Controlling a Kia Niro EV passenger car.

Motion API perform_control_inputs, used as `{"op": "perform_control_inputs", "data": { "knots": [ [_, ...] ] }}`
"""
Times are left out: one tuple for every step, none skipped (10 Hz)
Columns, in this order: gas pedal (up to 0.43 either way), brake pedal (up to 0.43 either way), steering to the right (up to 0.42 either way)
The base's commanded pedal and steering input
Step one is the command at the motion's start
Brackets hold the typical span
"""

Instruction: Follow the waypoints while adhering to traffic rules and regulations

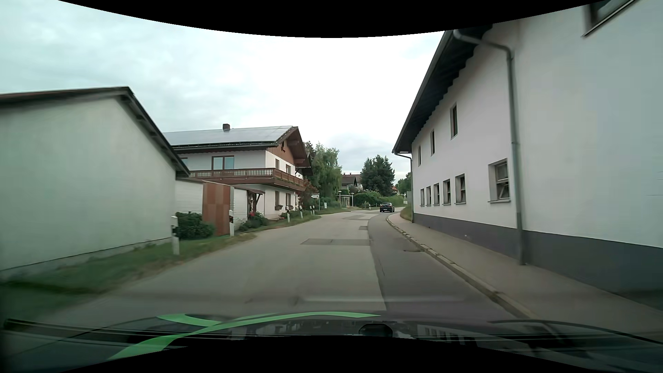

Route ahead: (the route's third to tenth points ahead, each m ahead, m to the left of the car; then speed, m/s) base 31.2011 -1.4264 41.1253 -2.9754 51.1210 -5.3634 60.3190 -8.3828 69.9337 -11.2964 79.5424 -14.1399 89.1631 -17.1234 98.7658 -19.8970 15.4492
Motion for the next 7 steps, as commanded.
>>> {"op": "perform_control_inputs", "data": {
  "knots": [
    [0.130,0.000,0.014],
    [0.150,0.000,0.014],
    [0.150,0.000,0.014],
    [0.157,0.000,0.019],
    [0.157,0.000,0.020],
    [0.169,0.000,0.020],
    [0.169,0.000,0.019]
  ]
}}
